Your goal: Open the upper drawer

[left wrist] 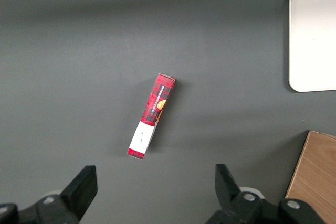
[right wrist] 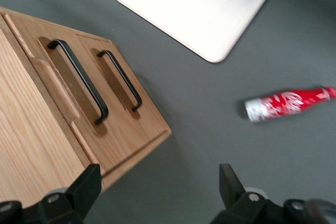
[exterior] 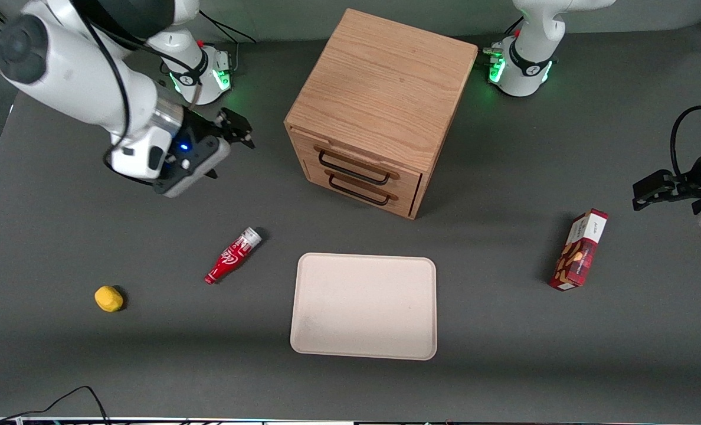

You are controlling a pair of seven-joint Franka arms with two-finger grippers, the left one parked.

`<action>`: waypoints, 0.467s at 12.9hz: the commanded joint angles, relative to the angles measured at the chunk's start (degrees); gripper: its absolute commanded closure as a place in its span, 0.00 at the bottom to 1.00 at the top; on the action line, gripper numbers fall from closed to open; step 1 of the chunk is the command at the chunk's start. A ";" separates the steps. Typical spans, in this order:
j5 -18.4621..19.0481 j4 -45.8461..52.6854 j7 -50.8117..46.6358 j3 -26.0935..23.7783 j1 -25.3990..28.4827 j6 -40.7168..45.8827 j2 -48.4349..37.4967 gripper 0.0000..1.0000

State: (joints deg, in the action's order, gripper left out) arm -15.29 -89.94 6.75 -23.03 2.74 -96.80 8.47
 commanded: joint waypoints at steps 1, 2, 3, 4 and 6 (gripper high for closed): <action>-3.85 2.31 1.16 -2.88 0.25 -3.73 5.75 0.00; -7.01 2.14 1.25 -3.42 0.25 -5.14 7.42 0.00; -8.87 2.22 1.33 -4.12 0.25 -6.11 9.52 0.00; -8.97 2.31 2.03 -5.25 0.25 -7.08 11.28 0.00; -9.67 2.31 6.85 -5.79 0.25 -7.88 14.45 0.00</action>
State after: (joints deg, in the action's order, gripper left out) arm -22.75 -89.84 9.26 -28.11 2.95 -104.24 19.00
